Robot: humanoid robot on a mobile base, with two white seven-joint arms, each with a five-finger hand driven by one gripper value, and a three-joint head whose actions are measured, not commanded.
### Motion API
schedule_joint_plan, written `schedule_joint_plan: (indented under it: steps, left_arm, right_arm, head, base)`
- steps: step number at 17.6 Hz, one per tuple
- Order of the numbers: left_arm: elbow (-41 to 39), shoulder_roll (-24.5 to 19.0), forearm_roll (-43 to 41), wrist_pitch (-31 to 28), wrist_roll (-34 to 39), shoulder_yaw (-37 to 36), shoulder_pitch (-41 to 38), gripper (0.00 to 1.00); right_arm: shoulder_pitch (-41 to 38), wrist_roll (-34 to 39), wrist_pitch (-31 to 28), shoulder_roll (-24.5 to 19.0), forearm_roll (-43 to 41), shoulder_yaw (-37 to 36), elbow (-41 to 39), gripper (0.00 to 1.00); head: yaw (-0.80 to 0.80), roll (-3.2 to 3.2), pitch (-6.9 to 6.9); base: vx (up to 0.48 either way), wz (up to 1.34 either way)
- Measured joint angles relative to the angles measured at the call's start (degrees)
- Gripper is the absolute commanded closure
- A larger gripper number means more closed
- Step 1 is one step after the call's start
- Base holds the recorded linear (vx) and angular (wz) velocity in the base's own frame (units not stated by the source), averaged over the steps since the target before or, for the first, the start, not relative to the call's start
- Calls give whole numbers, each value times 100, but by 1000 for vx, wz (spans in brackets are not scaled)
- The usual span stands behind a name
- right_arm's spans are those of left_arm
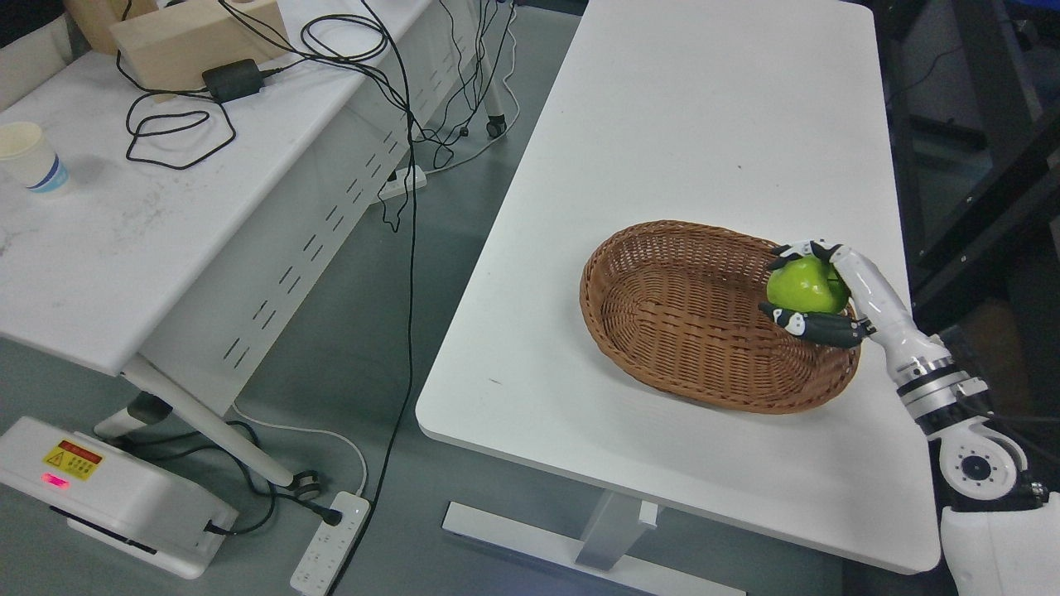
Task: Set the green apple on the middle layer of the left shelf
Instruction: 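Carry the green apple out of the basket, holding it low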
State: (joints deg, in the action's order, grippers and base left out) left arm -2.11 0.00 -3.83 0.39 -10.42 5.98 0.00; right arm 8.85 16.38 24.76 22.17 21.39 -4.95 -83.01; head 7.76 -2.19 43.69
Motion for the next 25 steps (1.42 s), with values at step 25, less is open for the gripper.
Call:
schedule_joint_plan:
  steps: [25]
  left_arm:
    - [0, 0, -1, 0, 0, 0, 0, 0]
  right_arm:
    - [-1524, 94, -444, -323, -369, -463, -787, 99]
  head:
    - [0, 0, 0]
  base:
    - [-45, -37]
